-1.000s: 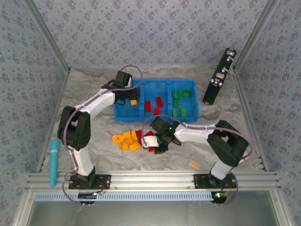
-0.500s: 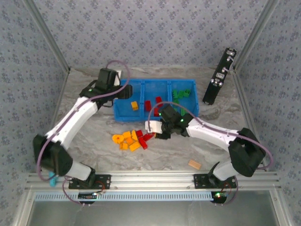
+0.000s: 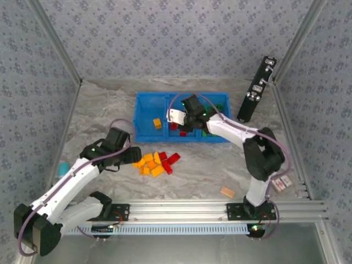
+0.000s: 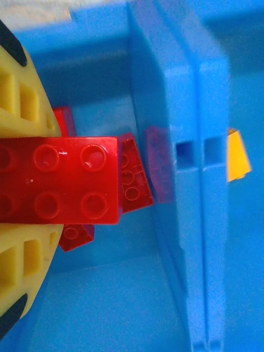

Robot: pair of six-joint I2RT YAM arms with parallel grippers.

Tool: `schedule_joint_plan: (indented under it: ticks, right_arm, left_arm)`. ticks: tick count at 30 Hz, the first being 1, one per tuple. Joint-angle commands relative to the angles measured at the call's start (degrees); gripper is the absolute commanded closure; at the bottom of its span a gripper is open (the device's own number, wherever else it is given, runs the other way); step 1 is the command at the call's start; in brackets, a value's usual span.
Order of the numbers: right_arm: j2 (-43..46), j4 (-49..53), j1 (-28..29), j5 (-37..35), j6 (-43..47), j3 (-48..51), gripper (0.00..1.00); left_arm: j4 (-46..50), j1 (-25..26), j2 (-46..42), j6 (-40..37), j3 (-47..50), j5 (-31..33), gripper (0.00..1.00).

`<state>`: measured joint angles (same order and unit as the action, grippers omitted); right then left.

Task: Sort the legos into containers by color
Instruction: Place the lego in the container, then pick up the lego from the bottom-left of the table.

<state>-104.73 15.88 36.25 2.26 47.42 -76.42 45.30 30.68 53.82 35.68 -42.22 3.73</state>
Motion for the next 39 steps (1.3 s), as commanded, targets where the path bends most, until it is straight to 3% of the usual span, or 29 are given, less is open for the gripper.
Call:
schedule_joint_plan:
  ticks: [1,9,16,25,33,39]
  right_arm:
    - [-2.96,1.22,-0.50,-2.65,1.05,-3.62,0.63]
    - [-2.22,1.46,-1.72,0.35,0.44,-3.69,0.31]
    - [1.79,0.65,-1.54,0.97,-0.35,-0.31,0.29]
    - [3.98,0.30,-1.36,0.81,-1.10,2.81,0.26]
    - [6.03,1.48,-1.87,-0.29,0.70,3.25,0.24]
    - [8.37,0.85,-2.67,0.29,0.19,5.09,0.22]
  left_arm:
    - [-0.04,2.62,-0.12,9.53,2.77,1.28,0.23]
    - [-9.24,4.38,0.93,18.75,12.16,3.17,0.21]
    - [-16.40,4.28,-0.14,23.86,14.75,8.48,0.21]
    - [-23.84,4.28,4.99,30.21,15.23,6.21,0.20]
    - [-29.71,4.28,6.71,40.75,19.69,4.42,0.22]
    - [-31.01,4.30,9.49,41.38,18.93,4.11,0.28]
